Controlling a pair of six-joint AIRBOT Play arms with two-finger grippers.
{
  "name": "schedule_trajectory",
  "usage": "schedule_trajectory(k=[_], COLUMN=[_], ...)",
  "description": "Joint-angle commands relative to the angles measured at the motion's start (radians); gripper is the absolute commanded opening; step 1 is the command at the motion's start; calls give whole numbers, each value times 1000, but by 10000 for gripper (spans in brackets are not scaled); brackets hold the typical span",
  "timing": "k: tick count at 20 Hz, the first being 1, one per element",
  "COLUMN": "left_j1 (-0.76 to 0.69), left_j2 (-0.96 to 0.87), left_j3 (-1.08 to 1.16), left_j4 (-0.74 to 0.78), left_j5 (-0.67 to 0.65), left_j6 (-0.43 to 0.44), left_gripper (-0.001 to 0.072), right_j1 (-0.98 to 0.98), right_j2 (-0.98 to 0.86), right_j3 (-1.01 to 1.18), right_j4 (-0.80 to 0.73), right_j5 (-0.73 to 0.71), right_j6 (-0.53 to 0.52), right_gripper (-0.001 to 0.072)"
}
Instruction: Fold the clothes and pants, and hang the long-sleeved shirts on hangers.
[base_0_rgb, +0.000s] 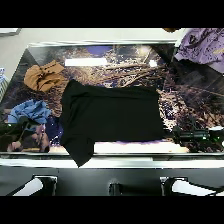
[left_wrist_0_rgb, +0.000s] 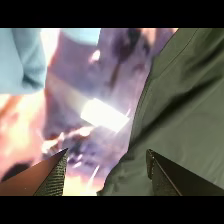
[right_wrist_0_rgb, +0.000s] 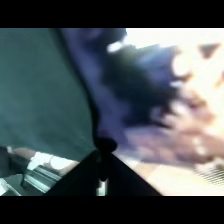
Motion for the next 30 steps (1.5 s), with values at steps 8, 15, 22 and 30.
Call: schedule_trajectory(k=[8,15,22,30], left_j1=[-114,-218,-315,-377], left_j2=[-1,-37,-131,-129], left_j3=[-216,-244,-231,193], left_j4=[-131,-142,-228,-187], left_j5=[8,52,158,159], left_j6=[194,197,162,28], left_gripper=[542,542,17,13], right_j1=[0,0,6,348], right_j2=[2,2,2,140], right_j3=[0,0,0,270], right_j4=[21,21,74,-25], right_j5=[-16,-7,35,-169], right_j6=[16,34,34,187], right_gripper=[29,29,28,27])
